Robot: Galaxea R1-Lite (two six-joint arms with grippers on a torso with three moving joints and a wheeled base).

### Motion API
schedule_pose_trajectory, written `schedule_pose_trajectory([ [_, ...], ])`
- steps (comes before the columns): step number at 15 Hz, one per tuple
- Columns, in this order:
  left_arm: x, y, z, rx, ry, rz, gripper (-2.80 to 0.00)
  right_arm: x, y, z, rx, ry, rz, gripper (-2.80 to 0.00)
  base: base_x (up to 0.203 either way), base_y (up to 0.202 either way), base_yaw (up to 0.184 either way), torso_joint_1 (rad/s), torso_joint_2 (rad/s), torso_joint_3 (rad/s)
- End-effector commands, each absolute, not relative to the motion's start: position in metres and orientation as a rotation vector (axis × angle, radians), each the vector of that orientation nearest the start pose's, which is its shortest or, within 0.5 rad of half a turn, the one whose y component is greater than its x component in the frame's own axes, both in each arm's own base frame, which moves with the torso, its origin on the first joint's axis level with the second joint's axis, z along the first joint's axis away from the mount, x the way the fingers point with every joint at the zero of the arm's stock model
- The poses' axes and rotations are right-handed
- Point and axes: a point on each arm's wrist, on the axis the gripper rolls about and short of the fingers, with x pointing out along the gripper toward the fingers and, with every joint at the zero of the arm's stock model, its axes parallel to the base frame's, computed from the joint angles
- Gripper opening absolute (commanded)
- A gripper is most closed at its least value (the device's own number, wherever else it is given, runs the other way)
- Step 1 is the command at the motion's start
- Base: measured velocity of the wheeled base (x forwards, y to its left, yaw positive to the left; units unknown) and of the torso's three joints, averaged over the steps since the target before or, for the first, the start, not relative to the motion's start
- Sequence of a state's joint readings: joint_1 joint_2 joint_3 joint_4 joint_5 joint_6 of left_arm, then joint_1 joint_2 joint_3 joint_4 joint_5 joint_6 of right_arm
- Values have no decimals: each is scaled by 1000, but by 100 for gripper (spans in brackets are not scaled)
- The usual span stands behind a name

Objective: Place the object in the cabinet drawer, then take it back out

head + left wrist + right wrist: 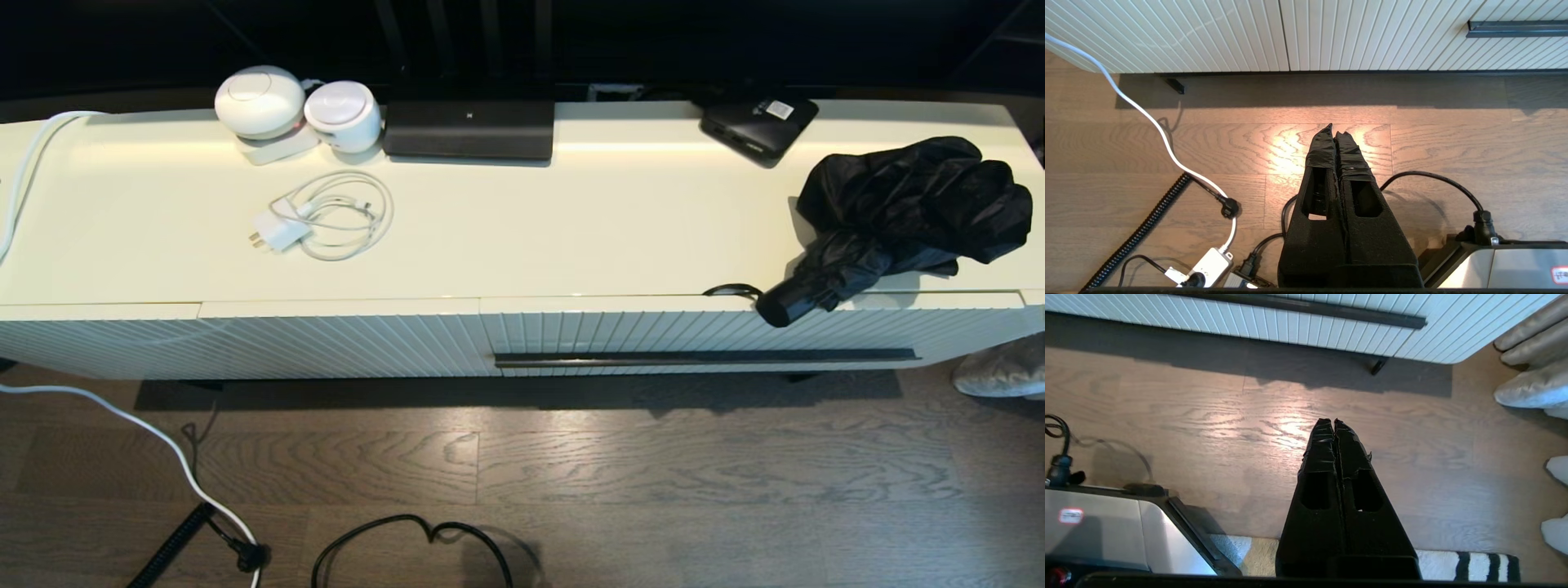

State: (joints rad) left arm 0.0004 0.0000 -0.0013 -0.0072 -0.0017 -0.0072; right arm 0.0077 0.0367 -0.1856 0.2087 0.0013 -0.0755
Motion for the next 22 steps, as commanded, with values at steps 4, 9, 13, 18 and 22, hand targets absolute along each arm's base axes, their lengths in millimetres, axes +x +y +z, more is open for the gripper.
schedule_pose_trajectory([
  [4,-23,0,77,-8,-9,0,-280,-23,0,75,-69,5,17,-280,0,0,0,0,0,0],
  [9,-23,0,77,-8,-9,-1,-280,-23,0,75,-29,3,11,-280,0,0,0,0,0,0],
  [13,-23,0,76,-8,-8,0,-280,-23,0,75,-8,3,8,-280,0,0,0,0,0,0],
  [18,-23,0,77,-8,-9,0,-280,-23,0,75,-8,2,8,-280,0,0,0,0,0,0],
  [22,-23,0,77,-8,-9,0,-280,-23,0,75,-17,5,8,-280,0,0,0,0,0,0],
])
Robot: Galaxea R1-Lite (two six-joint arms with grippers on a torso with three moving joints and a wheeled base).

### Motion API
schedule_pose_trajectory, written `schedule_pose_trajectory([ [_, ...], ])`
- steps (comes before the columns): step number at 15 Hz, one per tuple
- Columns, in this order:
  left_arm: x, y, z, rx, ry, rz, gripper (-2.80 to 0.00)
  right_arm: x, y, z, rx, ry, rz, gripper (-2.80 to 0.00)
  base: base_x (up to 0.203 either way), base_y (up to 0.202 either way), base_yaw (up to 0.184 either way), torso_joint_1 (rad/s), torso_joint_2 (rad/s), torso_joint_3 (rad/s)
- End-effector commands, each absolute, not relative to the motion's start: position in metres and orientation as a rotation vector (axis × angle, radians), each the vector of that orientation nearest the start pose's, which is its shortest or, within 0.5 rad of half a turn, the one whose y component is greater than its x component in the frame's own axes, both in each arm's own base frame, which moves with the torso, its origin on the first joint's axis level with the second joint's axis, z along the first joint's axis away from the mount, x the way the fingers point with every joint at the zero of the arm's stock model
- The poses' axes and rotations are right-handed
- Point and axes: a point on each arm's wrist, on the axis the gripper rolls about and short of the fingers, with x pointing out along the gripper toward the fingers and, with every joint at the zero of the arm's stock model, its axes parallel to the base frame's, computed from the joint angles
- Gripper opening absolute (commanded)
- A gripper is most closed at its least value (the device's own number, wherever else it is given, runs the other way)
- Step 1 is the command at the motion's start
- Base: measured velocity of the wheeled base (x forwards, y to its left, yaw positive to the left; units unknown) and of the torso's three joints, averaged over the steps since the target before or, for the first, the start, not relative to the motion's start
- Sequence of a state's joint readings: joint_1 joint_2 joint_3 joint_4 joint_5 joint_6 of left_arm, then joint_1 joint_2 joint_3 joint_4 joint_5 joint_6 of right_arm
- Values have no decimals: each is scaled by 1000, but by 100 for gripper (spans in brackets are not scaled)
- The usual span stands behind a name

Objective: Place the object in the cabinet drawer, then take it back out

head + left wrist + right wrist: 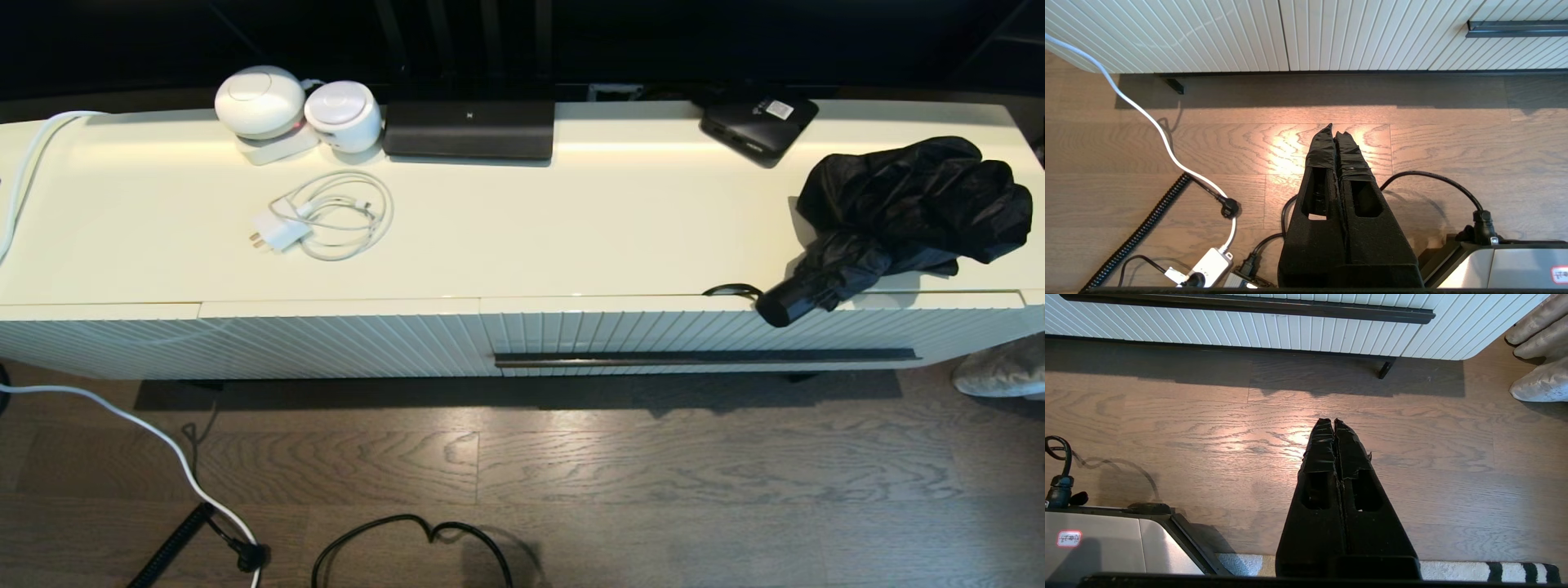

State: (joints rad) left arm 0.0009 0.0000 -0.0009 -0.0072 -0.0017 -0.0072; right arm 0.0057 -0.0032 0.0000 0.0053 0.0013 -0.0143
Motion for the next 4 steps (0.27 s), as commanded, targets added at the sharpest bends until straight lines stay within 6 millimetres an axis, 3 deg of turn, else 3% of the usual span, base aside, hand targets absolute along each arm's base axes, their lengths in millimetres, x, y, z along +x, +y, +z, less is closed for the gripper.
schedule_pose_trajectory([
  [1,-23,0,77,-8,-9,0,-280,-23,0,75,-10,2,8,-280,0,0,0,0,0,0],
  [4,-23,0,77,-8,-9,-2,-280,-23,0,75,3,2,8,-280,0,0,0,0,0,0],
])
